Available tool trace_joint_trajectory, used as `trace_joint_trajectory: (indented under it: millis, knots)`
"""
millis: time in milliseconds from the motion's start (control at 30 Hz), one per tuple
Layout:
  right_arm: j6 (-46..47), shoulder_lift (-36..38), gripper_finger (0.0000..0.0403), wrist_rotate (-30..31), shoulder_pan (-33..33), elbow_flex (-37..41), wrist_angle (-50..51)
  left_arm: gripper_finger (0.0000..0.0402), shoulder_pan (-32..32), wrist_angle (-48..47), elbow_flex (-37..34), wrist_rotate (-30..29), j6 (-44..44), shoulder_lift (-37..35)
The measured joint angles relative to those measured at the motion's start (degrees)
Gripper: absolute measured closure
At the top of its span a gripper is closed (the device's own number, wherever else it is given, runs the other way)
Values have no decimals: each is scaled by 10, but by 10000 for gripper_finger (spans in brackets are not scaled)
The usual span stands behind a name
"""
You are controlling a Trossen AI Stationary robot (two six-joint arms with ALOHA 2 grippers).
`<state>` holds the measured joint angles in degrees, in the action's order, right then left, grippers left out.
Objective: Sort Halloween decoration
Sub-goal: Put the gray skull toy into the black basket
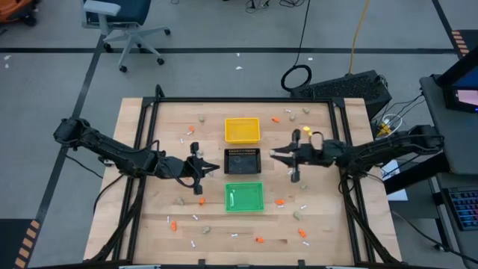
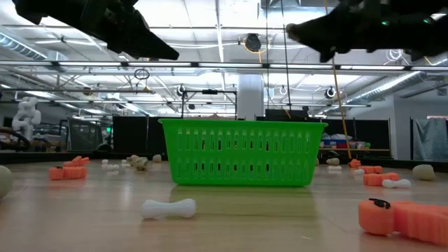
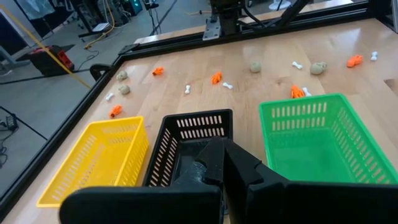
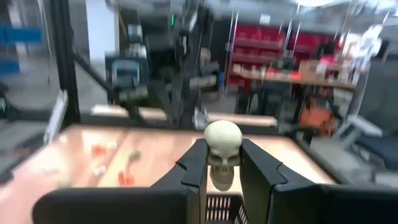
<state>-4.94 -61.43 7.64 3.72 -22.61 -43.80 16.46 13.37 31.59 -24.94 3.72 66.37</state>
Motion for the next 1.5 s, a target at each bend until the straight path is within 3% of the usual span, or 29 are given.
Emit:
trace_joint_trajectory:
  millis: [300, 467, 800, 1500]
  knots:
    - [56, -119, 354, -1, -30, -173, 226, 402, 0, -1, 0, 0, -4, 0]
    - [63, -175, 354, -2, -42, -231, 321, 402, 0, -2, 0, 0, -4, 0]
    - [103, -253, 354, -62, -64, -294, 416, 402, 0, -4, 0, 0, -4, 0]
    - [114, -384, 354, -62, -68, -410, 557, 402, 0, -6, 0, 0, -4, 0]
